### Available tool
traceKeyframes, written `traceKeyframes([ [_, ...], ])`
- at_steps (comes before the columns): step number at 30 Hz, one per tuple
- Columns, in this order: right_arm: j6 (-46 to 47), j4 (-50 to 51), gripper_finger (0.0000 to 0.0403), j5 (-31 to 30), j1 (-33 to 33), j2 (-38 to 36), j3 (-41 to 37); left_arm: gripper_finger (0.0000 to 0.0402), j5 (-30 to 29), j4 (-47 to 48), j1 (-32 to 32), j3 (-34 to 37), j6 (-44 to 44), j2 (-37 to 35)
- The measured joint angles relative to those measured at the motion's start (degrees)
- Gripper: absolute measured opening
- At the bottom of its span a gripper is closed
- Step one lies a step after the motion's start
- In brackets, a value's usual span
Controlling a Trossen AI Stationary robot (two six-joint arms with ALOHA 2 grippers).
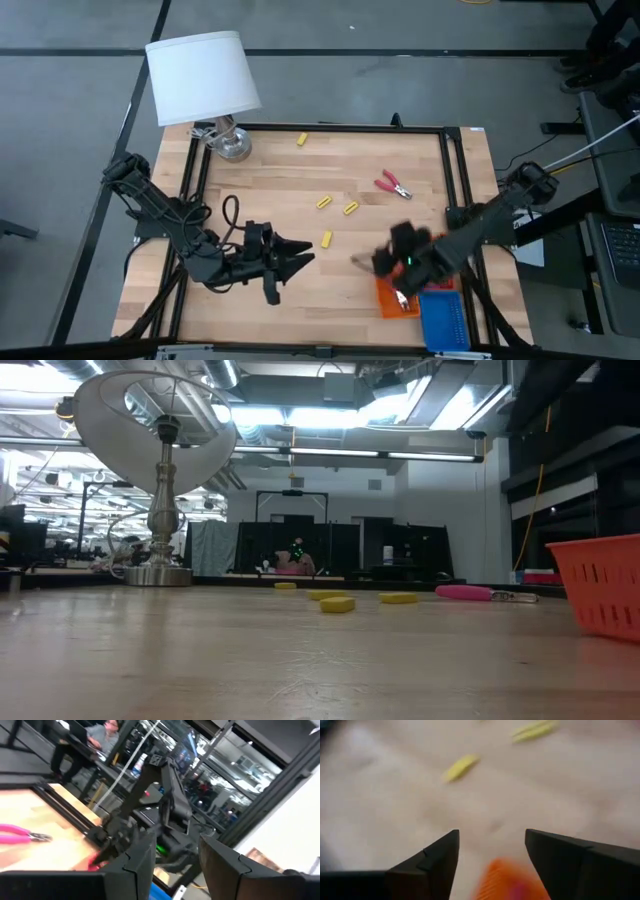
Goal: Pick & Place School Supplies
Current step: Put the pink hole puncher into the orange basket
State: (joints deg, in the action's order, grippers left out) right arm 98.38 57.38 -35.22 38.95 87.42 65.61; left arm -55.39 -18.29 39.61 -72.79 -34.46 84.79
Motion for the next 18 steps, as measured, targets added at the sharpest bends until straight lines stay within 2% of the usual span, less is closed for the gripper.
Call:
traceKeyframes([
  [2, -2.4, 6.54, 0.0213, 1.91, -5.53, -0.86, 0.03, 0.0143, -0.25, 0.5, -0.36, -0.02, 0.62, 0.0],
  [5, -15.06, 8.46, 0.0207, 6.37, -16.18, -1.48, -1.3, 0.0143, -0.01, 0.63, -1.19, -0.02, 1.4, 0.0],
  [12, -45.66, -1.69, 0.0214, 17.31, -38.21, -1.56, -4.79, 0.0143, 2.5, 3.5, -1.94, -0.02, 3.23, -1.75],
  [18, -68.63, -5.85, 0.0216, 23.9, -50.86, -1.34, -5.08, 0.0143, 3.18, 11.11, -1.96, -0.02, 2.83, -5.53],
])
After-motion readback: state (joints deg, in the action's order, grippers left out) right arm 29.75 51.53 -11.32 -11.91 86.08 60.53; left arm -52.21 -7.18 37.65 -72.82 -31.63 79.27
